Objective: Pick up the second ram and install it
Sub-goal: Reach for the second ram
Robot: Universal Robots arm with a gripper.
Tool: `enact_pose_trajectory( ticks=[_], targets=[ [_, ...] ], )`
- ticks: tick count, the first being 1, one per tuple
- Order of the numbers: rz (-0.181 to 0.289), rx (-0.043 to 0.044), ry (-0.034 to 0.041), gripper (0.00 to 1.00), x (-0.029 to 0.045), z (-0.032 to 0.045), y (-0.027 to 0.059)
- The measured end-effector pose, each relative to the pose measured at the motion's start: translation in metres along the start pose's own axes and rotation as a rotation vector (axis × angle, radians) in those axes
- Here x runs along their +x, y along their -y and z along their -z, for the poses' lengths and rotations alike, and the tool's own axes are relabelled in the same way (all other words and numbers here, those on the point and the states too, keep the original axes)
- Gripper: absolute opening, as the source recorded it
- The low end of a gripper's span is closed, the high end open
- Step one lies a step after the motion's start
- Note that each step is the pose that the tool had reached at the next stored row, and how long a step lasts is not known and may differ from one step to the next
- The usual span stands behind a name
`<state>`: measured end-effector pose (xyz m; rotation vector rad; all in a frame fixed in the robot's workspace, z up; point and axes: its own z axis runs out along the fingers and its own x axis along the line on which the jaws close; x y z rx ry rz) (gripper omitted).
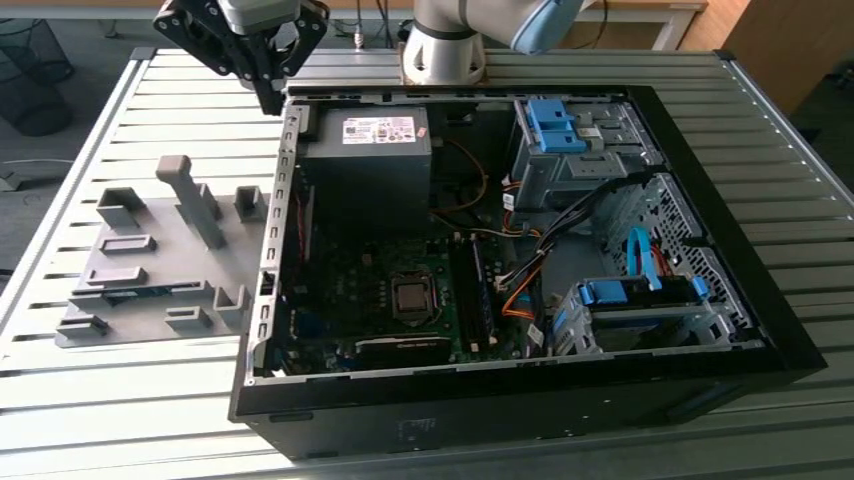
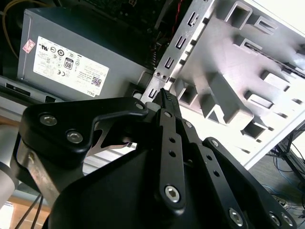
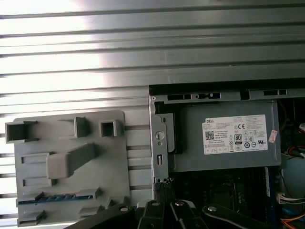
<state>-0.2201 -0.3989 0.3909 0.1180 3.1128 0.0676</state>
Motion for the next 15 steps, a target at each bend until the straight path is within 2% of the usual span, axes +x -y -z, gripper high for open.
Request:
enact_pose_trajectory(
  ticks=[15],
  targets=[
    [0.0, 0.0, 0.0, 0.11, 0.0103, -0.0001, 0.0008]
  ],
)
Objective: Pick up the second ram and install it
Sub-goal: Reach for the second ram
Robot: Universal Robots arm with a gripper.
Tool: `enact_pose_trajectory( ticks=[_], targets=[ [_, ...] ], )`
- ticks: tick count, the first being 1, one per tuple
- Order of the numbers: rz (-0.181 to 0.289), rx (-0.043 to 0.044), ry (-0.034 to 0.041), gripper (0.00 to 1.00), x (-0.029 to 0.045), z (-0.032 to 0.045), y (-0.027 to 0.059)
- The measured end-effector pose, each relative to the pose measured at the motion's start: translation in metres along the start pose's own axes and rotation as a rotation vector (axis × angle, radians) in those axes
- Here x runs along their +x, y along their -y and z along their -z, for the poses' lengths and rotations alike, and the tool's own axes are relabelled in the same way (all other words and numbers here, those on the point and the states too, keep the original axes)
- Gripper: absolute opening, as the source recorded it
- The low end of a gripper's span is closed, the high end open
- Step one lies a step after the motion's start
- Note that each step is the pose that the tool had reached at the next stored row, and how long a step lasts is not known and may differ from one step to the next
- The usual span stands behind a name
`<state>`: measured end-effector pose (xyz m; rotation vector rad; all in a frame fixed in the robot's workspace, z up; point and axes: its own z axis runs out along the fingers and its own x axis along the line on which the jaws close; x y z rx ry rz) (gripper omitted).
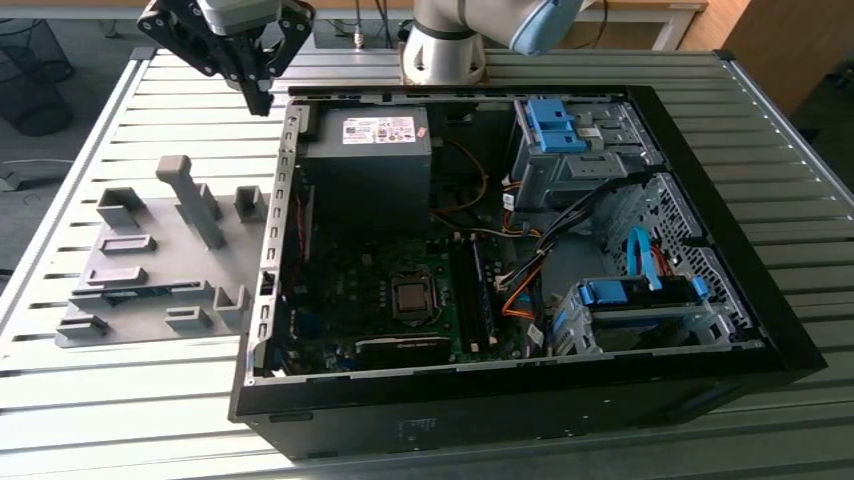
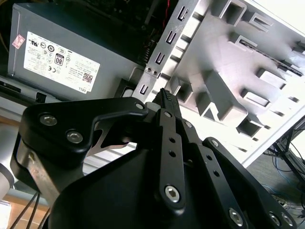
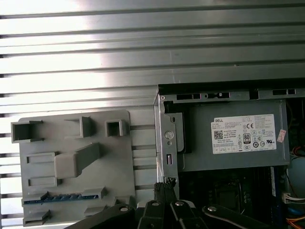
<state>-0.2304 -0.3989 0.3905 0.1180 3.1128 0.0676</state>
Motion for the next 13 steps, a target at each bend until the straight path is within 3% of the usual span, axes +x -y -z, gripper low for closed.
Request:
enact_pose_trajectory(
  ticks=[13],
  targets=[
    [0.0, 0.0, 0.0, 0.11, 0.0102, 0.0, 0.0008]
  ],
)
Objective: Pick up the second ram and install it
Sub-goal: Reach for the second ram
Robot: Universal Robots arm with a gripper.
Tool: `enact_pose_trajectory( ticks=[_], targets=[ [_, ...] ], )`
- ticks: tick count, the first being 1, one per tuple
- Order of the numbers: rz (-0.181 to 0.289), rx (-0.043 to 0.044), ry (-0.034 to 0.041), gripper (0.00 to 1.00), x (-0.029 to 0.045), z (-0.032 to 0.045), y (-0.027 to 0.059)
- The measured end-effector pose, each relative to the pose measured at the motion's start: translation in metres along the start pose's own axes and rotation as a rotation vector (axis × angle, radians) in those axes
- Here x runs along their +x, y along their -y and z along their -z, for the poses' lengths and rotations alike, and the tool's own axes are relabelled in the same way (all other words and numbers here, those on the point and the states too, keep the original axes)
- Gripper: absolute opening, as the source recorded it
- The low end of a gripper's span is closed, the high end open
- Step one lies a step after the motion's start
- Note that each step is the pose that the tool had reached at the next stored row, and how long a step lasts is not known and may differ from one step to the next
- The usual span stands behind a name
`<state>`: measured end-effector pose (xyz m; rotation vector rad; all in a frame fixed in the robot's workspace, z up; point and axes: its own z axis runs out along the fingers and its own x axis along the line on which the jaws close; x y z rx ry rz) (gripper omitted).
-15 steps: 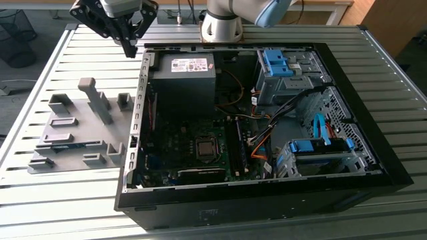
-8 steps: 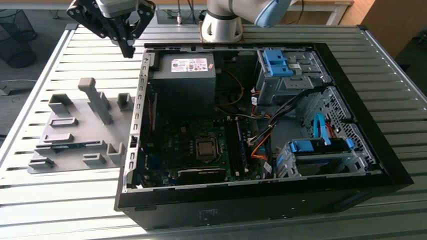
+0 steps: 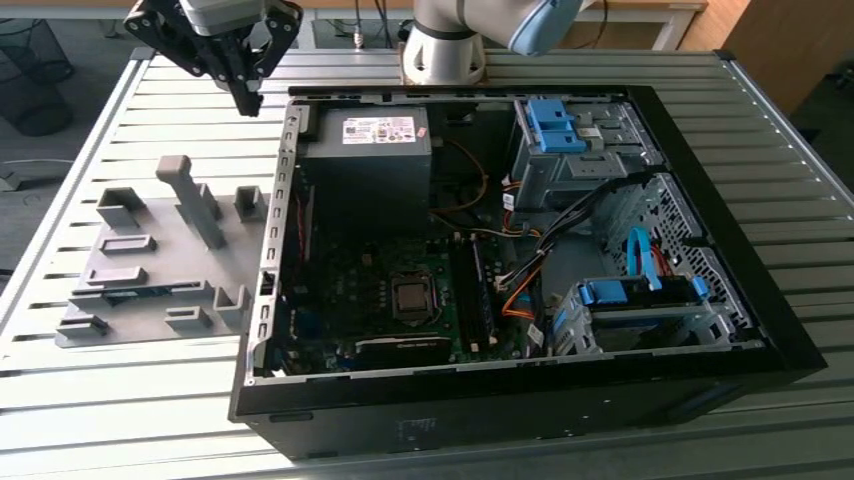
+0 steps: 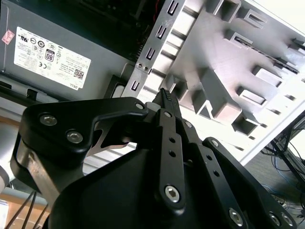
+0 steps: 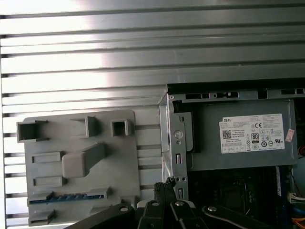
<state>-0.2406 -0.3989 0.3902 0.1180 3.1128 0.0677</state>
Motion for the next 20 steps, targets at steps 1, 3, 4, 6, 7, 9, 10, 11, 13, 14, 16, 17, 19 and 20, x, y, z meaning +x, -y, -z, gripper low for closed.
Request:
enact_pose_trajectory(
  ticks=[1, 3, 4, 6, 7, 9, 10, 11, 13, 14, 16, 17, 19, 20],
  targets=[
    [0.0, 0.0, 0.0, 0.11, 0.0008, 0.0, 0.0001],
    [0.0, 0.0001, 0.0, 0.11, 0.0024, 0.0, 0.0002],
    [0.0, 0.0, 0.0, 0.11, 0.0032, 0.0, 0.0002],
    [0.0, 0.0, 0.0, 0.11, 0.0049, 0.0, 0.0004],
    [0.0, 0.0001, 0.0, 0.11, 0.0058, 0.0, 0.0005],
    [0.0, 0.0, 0.0, 0.11, 0.0076, -0.0001, 0.0006],
    [0.0, 0.0, 0.0, 0.11, 0.0086, -0.0001, 0.0007],
    [0.0, 0.0, 0.0, 0.11, 0.0095, -0.0001, 0.0007],
    [0.0, 0.0, 0.0, 0.11, 0.0113, -0.0001, 0.0009],
    [0.0, 0.0, 0.0, 0.11, 0.0121, -0.0001, 0.0009],
    [0.0, 0.0001, 0.0, 0.11, 0.0134, -0.0001, 0.0011],
    [0.0, 0.0, 0.0, 0.11, 0.014, -0.0002, 0.0011],
    [0.0, 0.0, -0.0001, 0.11, 0.0149, -0.0002, 0.0011],
    [0.0, 0.0, -0.0001, 0.11, 0.0149, -0.0002, 0.0012]
  ],
)
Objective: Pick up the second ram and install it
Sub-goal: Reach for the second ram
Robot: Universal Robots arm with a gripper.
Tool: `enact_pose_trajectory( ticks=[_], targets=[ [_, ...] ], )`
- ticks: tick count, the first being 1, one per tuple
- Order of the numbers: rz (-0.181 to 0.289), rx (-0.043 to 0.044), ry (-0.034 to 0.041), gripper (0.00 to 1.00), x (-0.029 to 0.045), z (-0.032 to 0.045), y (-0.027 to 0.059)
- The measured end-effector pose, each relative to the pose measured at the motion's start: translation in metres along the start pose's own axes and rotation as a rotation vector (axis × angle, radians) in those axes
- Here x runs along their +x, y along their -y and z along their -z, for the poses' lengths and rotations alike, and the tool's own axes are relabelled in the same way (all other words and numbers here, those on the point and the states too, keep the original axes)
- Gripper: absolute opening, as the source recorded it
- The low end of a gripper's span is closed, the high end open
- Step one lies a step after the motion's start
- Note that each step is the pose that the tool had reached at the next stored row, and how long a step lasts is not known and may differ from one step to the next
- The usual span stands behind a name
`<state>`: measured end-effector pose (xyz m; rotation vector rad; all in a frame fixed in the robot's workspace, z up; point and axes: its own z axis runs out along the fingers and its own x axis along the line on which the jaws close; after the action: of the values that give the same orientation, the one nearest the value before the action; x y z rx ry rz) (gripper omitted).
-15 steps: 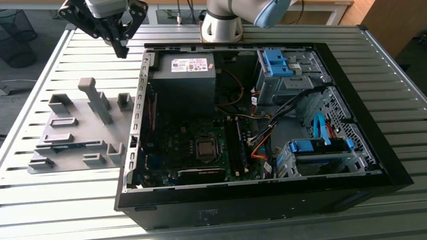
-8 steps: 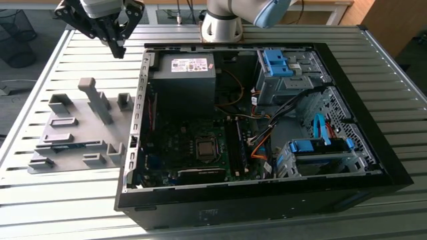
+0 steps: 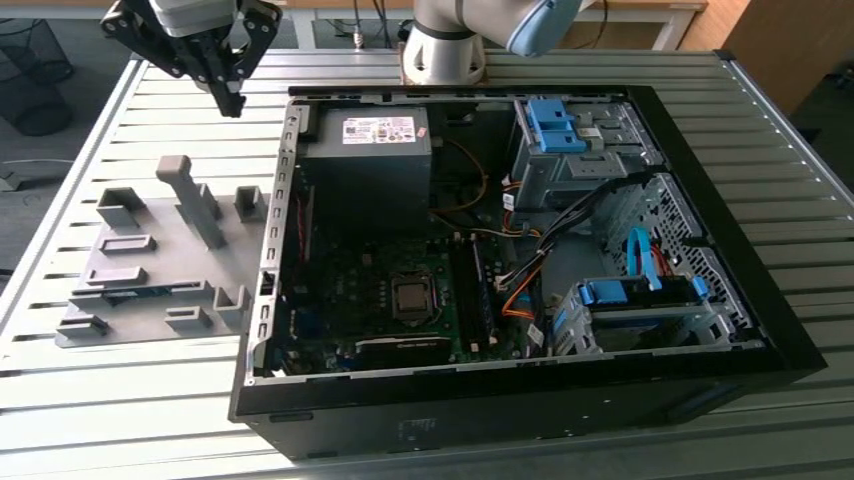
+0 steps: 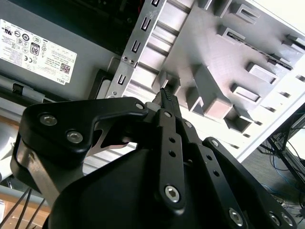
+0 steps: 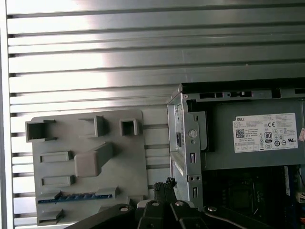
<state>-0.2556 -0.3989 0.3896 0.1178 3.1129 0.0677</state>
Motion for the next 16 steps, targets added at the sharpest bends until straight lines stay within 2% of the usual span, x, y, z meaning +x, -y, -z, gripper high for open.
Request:
enact_pose_trajectory(
  ticks=[6, 16],
  targets=[
    [0.0, 0.0, 0.0, 0.11, 0.0009, 0.0, 0.0001],
    [0.0, 0.0, 0.0, 0.11, 0.0063, 0.0, 0.0005]
  ],
)
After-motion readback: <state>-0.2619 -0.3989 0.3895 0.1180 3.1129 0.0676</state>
